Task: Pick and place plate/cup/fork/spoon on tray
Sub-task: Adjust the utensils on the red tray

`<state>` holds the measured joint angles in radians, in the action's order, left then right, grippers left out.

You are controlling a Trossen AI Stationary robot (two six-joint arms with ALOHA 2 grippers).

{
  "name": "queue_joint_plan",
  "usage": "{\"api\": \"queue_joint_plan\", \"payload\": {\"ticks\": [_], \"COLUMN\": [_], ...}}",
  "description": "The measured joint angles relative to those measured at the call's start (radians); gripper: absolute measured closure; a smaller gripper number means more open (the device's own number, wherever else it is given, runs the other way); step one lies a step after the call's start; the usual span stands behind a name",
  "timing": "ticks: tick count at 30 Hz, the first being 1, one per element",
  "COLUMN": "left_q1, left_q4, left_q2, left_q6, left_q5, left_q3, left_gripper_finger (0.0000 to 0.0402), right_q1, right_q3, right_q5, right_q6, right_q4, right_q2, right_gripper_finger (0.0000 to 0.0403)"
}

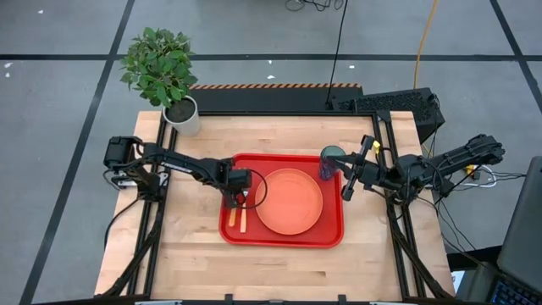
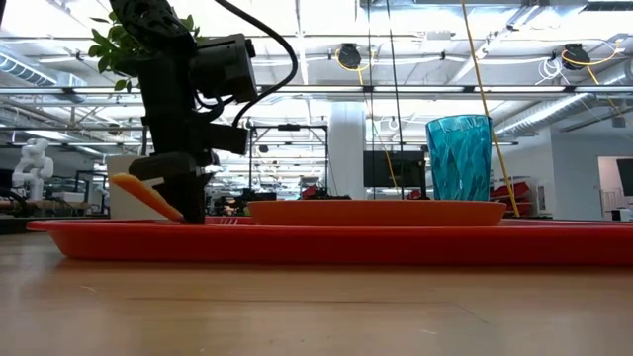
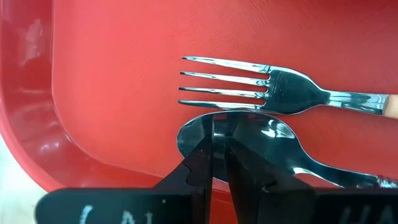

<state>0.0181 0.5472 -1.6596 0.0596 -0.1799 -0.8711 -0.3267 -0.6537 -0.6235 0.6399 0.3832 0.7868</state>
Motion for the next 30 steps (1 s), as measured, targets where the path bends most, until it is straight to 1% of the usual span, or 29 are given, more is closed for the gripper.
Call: {"api": "queue_joint_plan", "payload": {"ticks": [26, 30], "left_q1": [-0.015, -0.02], "left_q4": [0.007, 0.023], "left_q2": [0.006, 0.006], "left_q6": [0.015, 0.021], "left_q5": [0.004, -0.002], "left_q3": [0.0, -0.019], "left_gripper_finger": [0.0355, 0.0355], "right_q1": [0.0, 0.0], "right_q3": [0.0, 0.0], "right_q5": [0.0, 0.0], "right_q6": [0.0, 0.0], "right_q4": [0.0, 0.0], "right_q2": [0.0, 0.0], "right_gripper_finger": [0.0403, 0.0403]}}
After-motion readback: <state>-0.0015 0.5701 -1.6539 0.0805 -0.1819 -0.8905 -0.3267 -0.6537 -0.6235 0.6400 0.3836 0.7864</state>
